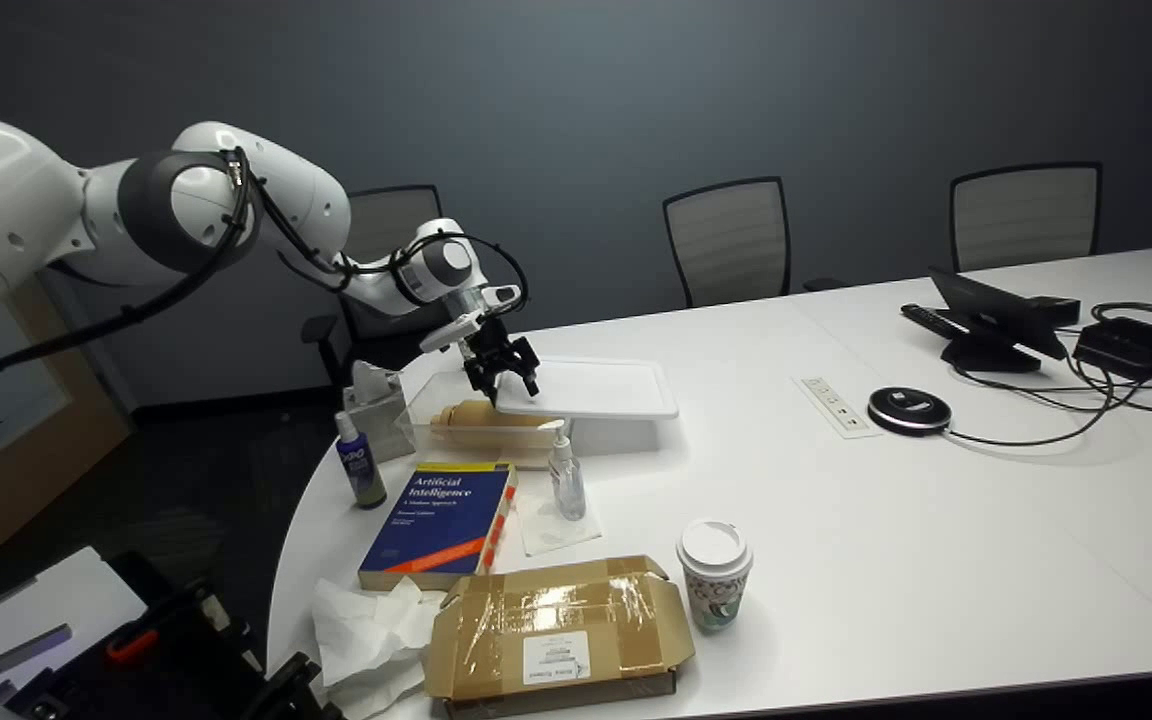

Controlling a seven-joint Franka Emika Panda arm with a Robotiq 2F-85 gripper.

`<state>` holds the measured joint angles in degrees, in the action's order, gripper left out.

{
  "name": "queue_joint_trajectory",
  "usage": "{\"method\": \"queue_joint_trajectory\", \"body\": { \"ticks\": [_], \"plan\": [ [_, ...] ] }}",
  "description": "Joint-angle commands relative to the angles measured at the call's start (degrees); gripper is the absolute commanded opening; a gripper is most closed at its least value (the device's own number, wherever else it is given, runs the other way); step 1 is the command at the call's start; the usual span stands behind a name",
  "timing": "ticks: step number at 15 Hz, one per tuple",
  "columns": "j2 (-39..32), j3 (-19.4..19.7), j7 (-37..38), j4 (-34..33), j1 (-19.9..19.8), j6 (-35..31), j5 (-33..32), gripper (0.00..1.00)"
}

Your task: Open the storage bin, then place the white bottle inside

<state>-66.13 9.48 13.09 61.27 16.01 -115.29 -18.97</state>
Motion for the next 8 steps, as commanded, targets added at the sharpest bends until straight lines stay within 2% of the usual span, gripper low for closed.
{"method": "queue_joint_trajectory", "body": {
  "ticks": [1, 8],
  "plan": [
    [-1.0, 0.5, 2.5, -2.0, -0.4, 2.2, -0.3, 1.0],
    [1.9, -1.8, 2.6, -0.7, -2.4, 2.1, 3.2, 1.0]
  ]
}}
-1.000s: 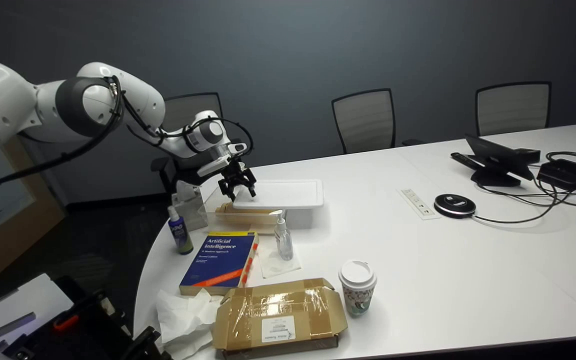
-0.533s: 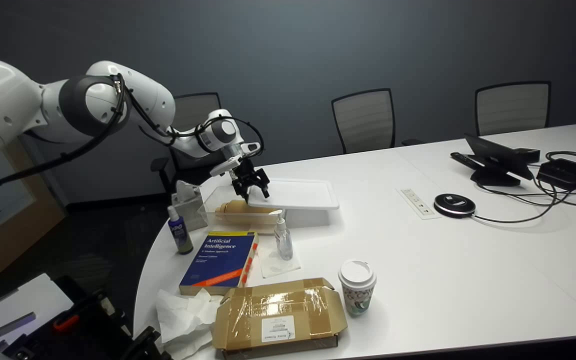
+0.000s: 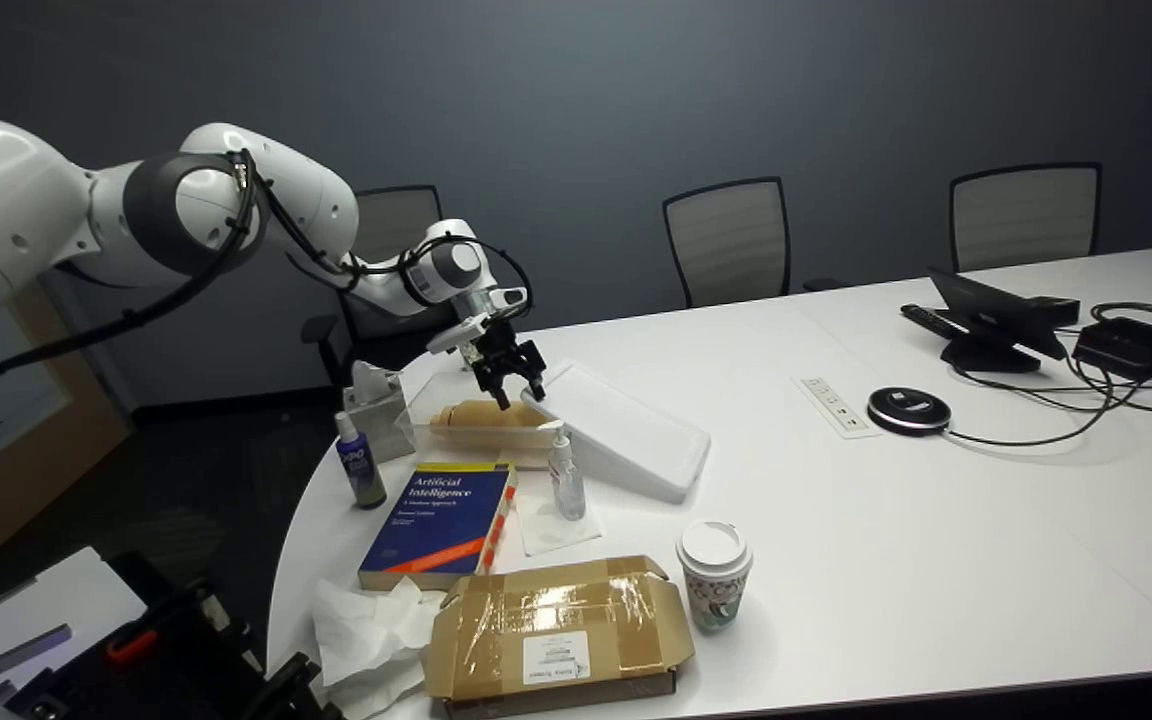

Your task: Open the storage bin, then place the white bottle inside

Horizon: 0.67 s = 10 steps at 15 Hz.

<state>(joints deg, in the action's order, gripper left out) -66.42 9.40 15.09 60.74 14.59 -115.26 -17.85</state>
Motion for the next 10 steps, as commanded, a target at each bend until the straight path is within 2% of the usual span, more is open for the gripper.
{"method": "queue_joint_trajectory", "body": {
  "ticks": [1, 3, 7, 10],
  "plan": [
    [2.8, -1.9, 0.8, -0.1, -1.1, 2.2, 2.9, 1.0],
    [5.0, -2.0, 3.3, 0.9, -1.5, 2.8, 4.9, 1.0],
    [11.1, -0.4, 13.1, 5.1, -2.0, 3.6, 7.5, 1.0],
    [16.7, 0.4, 19.2, 11.9, -3.6, 2.0, 8.7, 1.0]
  ]
}}
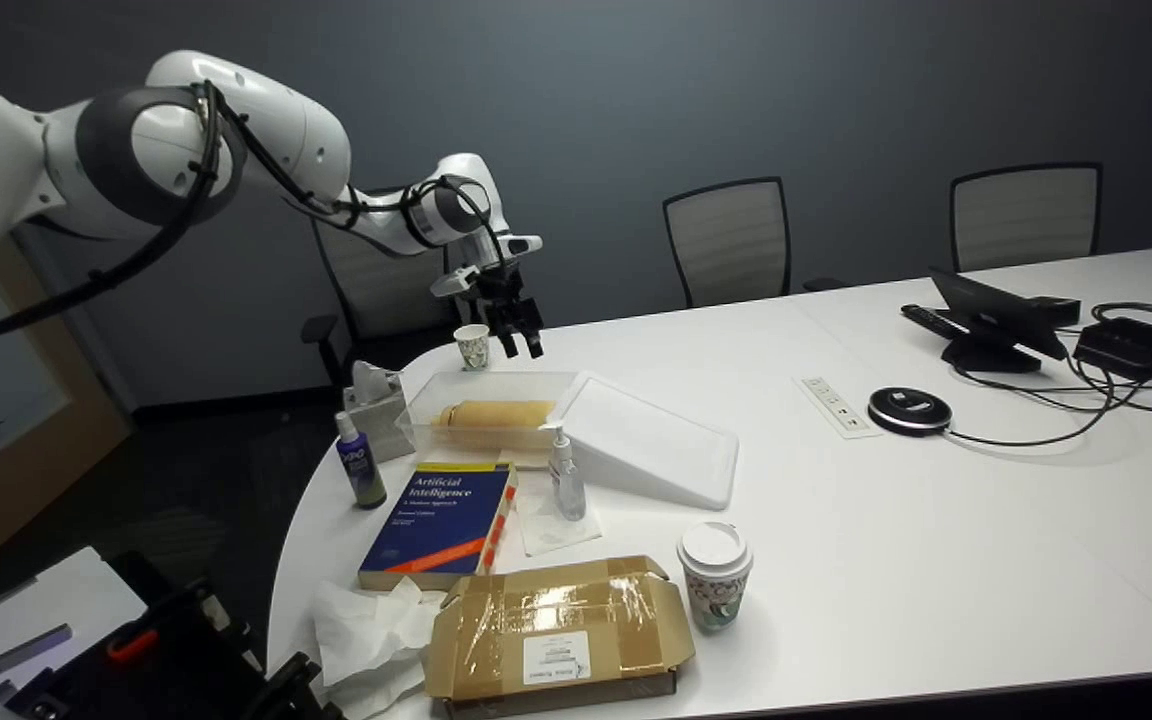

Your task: Open the storage bin, then place the white bottle inside

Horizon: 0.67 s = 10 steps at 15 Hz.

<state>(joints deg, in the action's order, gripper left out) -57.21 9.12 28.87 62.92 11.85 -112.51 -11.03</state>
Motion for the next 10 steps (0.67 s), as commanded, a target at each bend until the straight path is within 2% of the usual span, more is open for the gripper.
{"method": "queue_joint_trajectory", "body": {
  "ticks": [1, 6, 10],
  "plan": [
    [9.1, 0.8, 7.2, 12.5, -1.6, -1.8, 2.5, 1.0],
    [14.0, 0.6, 15.8, 25.1, -5.5, -7.1, 7.7, 1.0],
    [18.2, 0.7, 21.8, 36.2, -7.3, -16.6, 12.8, 1.0]
  ]
}}
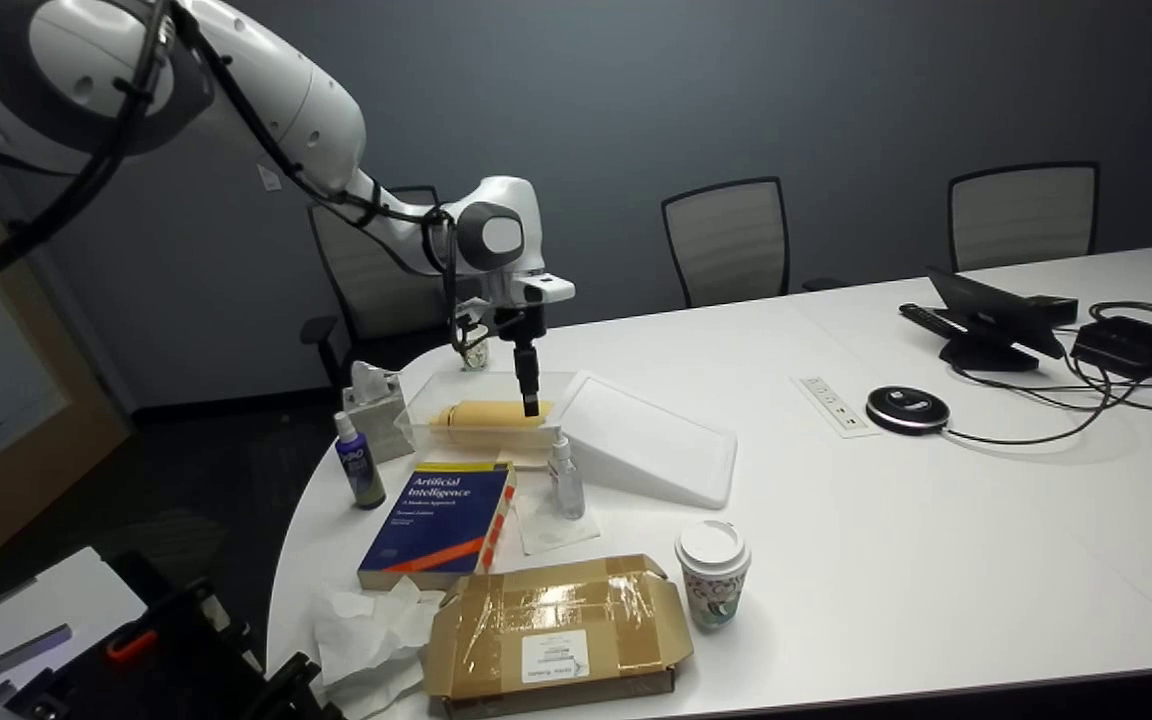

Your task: Open the storage bin, then place the white bottle inside

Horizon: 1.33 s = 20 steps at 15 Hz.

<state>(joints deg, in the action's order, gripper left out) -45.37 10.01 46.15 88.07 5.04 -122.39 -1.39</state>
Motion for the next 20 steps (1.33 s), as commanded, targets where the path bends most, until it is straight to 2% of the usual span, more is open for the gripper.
{"method": "queue_joint_trajectory", "body": {
  "ticks": [1, 5, 8, 20],
  "plan": [
    [6.9, -0.1, 5.5, 13.2, -0.7, -9.1, 3.9, 1.0],
    [8.4, 0.2, 7.6, 19.1, -0.8, -16.7, 5.1, 1.0],
    [8.2, 0.4, 7.4, 20.9, -1.3, -20.1, 5.2, 1.0],
    [5.5, 0.7, 5.4, 15.5, -2.7, -18.5, 4.1, 1.0]
  ]
}}
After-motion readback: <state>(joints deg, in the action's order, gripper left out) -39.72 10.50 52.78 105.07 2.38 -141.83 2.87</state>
